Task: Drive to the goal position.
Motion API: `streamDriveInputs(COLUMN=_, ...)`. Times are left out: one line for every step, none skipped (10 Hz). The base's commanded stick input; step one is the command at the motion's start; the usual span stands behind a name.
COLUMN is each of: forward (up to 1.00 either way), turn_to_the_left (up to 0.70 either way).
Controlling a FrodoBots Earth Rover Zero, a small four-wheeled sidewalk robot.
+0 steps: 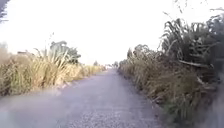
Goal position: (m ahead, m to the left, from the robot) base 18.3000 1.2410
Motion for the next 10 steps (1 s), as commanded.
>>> streamDriveInputs(forward=1.0, turn_to_the_left=0.0)
streamDriveInputs(forward=1.0, turn_to_the_left=0.0)
streamDriveInputs(forward=1.0, turn_to_the_left=0.0)
streamDriveInputs(forward=1.0, turn_to_the_left=0.0)
streamDriveInputs(forward=1.0, turn_to_the_left=0.0)
streamDriveInputs(forward=1.0, turn_to_the_left=0.0)
streamDriveInputs(forward=1.0, turn_to_the_left=0.0)
streamDriveInputs(forward=1.0, turn_to_the_left=0.0)
streamDriveInputs(forward=1.0, turn_to_the_left=0.0)
streamDriveInputs(forward=1.0, turn_to_the_left=0.0)
